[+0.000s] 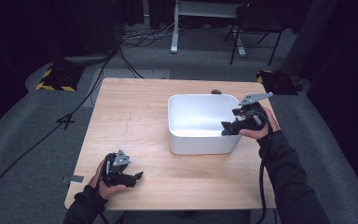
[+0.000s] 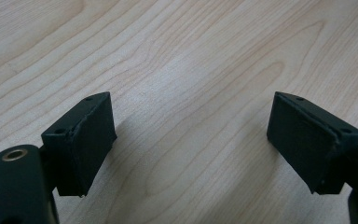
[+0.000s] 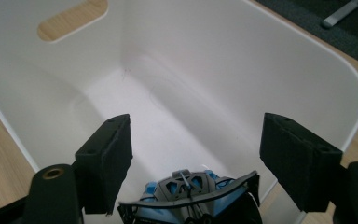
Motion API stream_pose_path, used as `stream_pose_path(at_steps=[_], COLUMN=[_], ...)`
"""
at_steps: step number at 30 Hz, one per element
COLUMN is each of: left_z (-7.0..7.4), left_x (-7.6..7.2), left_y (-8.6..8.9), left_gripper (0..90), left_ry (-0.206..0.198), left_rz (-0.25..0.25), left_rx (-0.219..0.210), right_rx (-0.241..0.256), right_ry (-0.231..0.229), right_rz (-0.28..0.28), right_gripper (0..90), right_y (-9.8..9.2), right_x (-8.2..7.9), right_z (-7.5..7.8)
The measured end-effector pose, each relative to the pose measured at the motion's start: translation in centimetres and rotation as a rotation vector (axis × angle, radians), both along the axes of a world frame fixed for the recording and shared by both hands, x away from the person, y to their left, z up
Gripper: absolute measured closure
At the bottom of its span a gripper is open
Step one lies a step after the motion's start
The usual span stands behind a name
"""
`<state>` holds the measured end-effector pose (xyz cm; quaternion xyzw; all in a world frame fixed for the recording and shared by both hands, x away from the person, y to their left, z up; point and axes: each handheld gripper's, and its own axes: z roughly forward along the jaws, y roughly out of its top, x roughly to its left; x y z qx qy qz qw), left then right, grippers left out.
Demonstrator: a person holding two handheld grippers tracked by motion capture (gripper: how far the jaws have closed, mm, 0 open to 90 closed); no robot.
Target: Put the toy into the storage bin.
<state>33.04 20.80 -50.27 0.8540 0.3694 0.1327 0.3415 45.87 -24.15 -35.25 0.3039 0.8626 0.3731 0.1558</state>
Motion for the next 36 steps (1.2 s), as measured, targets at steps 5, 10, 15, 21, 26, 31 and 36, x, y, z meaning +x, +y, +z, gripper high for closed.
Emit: stream_pose_path(at_steps=[5,10,15,21,26,31,36], left_z=[0.0,0.0,0.0,0.0,0.0,0.0,0.0], left_x=[0.0,0.0,0.0,0.0,0.0,0.0,0.0], left_y=[0.0,0.0,0.0,0.0,0.0,0.0,0.0], left_gripper=[15.6,15.5,15.5,15.5,15.5,15.5,15.5], left_ry=[0.000,0.001,0.000,0.000,0.000,0.000,0.001], left_rz=[0.002,0.002,0.001,0.001,0.002,0.001,0.001], left_rx=[-0.001,0.000,0.000,0.000,0.000,0.000,0.000], right_rx=[0.002,0.021,0.019,0.027,0.040,0.058,0.065], right_ry=[-0.018,-0.052,-0.098,-0.131,-0.165,-0.197,-0.206], right_rz=[-0.010,-0.032,-0.053,-0.069,-0.089,-0.094,-0.109], right_gripper=[23.4,19.8,18.5,18.2,18.3,20.1,20.3], right_y=[-0.1,-0.2,-0.2,-0.2,-0.2,-0.4,-0.9], right_x=[-0.2,-0.3,-0.4,-0.6,-1.1,-1.6,-2.2], right_z=[-0.2,-0.2,-0.3,-0.4,0.0,0.4,0.9])
